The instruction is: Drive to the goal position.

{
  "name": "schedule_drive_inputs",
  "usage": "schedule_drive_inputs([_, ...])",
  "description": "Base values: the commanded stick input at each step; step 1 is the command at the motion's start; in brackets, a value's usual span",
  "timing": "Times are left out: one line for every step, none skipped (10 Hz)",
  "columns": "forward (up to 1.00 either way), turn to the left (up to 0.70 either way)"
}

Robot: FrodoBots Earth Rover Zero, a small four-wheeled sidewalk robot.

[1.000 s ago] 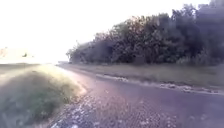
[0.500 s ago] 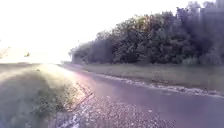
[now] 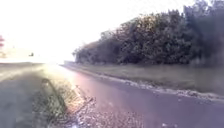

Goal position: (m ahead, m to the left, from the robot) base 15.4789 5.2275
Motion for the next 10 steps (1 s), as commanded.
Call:
schedule_drive_inputs([0.7,0.0])
schedule_drive_inputs([0.7,0.0])
schedule_drive_inputs([0.7,0.0])
schedule_drive_inputs([0.7,0.0])
schedule_drive_inputs([0.7,-0.02])
schedule_drive_inputs([0.7,-0.04])
schedule_drive_inputs([0.7,0.0])
schedule_drive_inputs([0.7,0.0])
schedule_drive_inputs([0.7,0.11])
schedule_drive_inputs([0.7,0.12])
